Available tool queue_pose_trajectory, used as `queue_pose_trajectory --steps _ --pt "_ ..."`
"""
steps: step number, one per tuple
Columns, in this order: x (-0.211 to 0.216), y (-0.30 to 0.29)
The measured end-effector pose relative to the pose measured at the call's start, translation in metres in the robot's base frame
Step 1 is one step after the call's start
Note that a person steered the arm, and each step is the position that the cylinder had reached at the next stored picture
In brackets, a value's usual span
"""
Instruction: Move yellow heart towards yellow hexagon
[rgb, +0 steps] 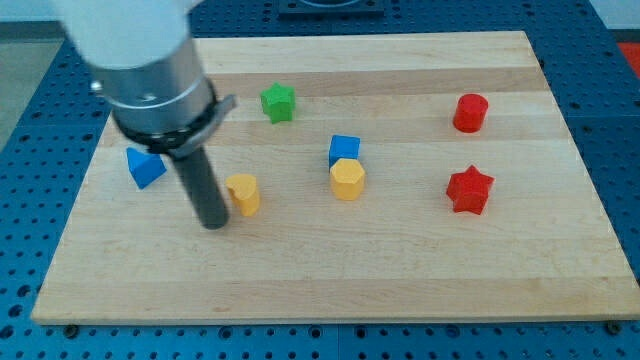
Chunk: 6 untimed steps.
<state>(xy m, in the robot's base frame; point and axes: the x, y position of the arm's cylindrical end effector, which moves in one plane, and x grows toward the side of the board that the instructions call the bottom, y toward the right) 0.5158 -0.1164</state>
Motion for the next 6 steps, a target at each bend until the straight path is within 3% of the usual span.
queue_pose_trajectory --steps 1,3,4,5,6 --pt "0.000 0.022" --pt "-0.008 -0.046" --pt "-0.021 -0.020" --pt "-0.021 0.045" --pt "-0.019 0.056"
